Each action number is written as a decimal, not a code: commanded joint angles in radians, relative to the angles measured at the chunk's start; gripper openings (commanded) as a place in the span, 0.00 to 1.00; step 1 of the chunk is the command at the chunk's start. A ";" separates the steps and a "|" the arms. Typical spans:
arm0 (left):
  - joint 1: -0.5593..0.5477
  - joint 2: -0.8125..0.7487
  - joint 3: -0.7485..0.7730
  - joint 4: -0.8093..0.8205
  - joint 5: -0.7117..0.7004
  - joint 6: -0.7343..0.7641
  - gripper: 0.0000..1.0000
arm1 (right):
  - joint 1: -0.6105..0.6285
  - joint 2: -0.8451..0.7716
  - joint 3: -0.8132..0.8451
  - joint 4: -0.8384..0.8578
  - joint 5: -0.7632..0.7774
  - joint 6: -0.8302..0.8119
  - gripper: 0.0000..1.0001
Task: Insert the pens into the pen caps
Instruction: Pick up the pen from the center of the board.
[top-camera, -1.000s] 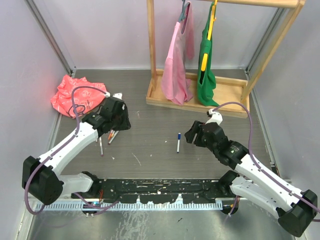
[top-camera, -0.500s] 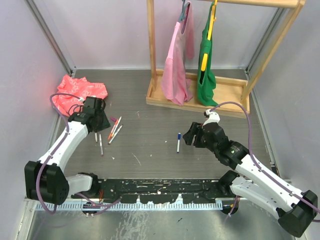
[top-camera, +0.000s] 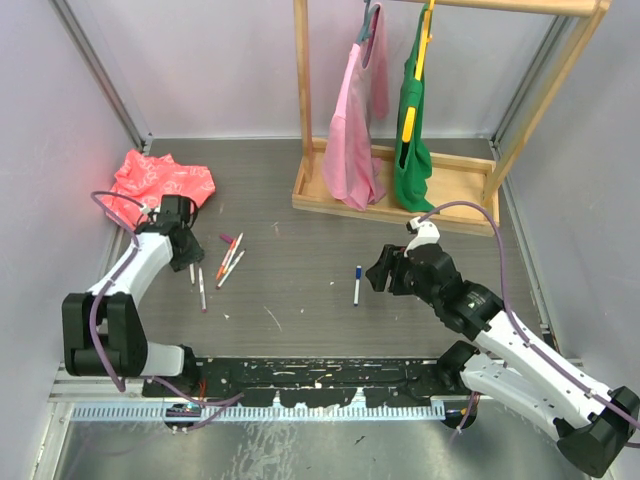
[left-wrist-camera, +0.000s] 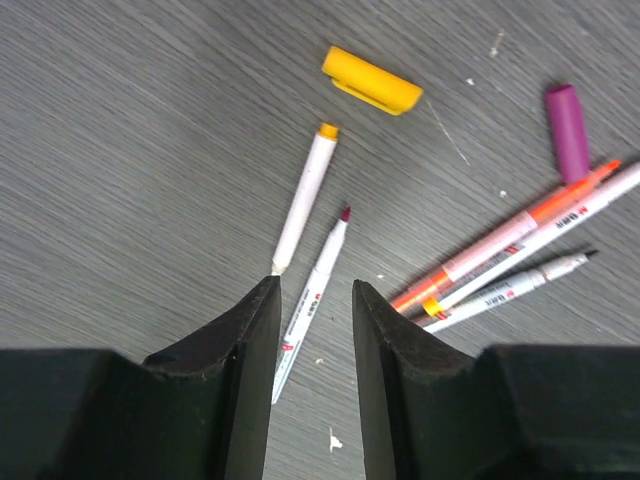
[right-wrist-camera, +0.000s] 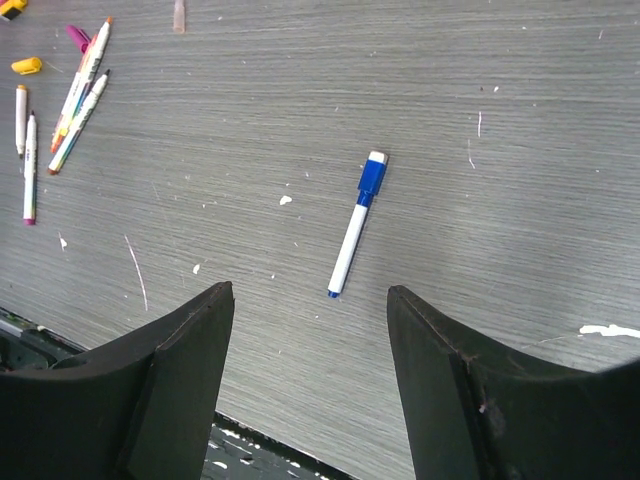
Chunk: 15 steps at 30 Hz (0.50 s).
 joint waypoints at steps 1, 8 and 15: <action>0.033 0.033 0.008 0.063 -0.055 0.023 0.36 | -0.002 -0.012 0.052 0.006 -0.002 -0.032 0.68; 0.067 0.113 0.011 0.103 -0.024 0.053 0.35 | -0.003 -0.034 0.042 0.003 -0.002 -0.014 0.68; 0.119 0.177 0.013 0.157 0.062 0.065 0.30 | -0.003 -0.034 0.046 -0.006 -0.012 -0.014 0.68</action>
